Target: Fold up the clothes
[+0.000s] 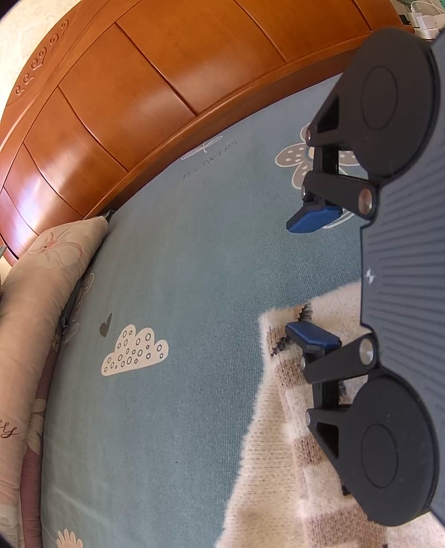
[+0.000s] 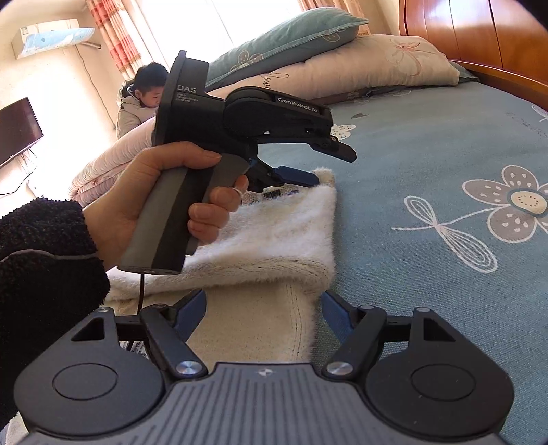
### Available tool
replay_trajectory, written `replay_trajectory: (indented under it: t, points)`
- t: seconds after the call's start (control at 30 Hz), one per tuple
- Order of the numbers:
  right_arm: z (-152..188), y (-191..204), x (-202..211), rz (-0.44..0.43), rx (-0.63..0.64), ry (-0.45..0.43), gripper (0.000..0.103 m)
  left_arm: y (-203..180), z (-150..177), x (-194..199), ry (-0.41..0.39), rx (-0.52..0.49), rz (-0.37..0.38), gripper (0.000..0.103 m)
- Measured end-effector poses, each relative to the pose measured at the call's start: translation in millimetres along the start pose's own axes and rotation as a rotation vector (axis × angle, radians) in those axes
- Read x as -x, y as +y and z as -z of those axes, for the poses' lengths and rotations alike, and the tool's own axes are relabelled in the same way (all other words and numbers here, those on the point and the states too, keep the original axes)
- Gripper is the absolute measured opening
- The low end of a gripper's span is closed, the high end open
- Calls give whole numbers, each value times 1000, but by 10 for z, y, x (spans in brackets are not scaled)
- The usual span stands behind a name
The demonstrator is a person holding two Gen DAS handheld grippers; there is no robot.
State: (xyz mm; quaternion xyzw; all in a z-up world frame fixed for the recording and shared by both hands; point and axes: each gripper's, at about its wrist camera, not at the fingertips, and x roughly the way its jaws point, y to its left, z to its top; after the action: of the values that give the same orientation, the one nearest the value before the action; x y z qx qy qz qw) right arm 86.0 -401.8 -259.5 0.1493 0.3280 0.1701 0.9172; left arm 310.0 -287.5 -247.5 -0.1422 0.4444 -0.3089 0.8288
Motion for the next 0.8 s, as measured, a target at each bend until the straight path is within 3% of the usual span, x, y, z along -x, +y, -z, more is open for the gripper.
replay_trajectory:
  t: [0.1, 0.2, 0.3, 0.47, 0.53, 0.6, 0.8]
  points:
    - [-8, -8, 14, 0, -7, -8, 78, 18, 25, 165, 11, -35, -23, 61]
    - [-12, -5, 22, -5, -11, -12, 78, 92, 59, 170, 11, -64, -106, 61]
    - [-17, 9, 28, -9, -7, -13, 78, 222, 58, 133, -6, -11, -147, 61]
    - [-16, -15, 84, -1, -5, -21, 81, 77, 94, 281, -17, -14, -86, 61]
    - [-11, -33, 96, 3, -14, -22, 81, -35, 178, 317, 16, -25, -9, 61]
    - [-6, -31, 96, 5, -15, -20, 81, -160, 302, 289, 56, -70, 23, 62]
    - [-5, 0, 93, 6, -2, -16, 81, -253, 518, 192, 105, -105, 7, 63]
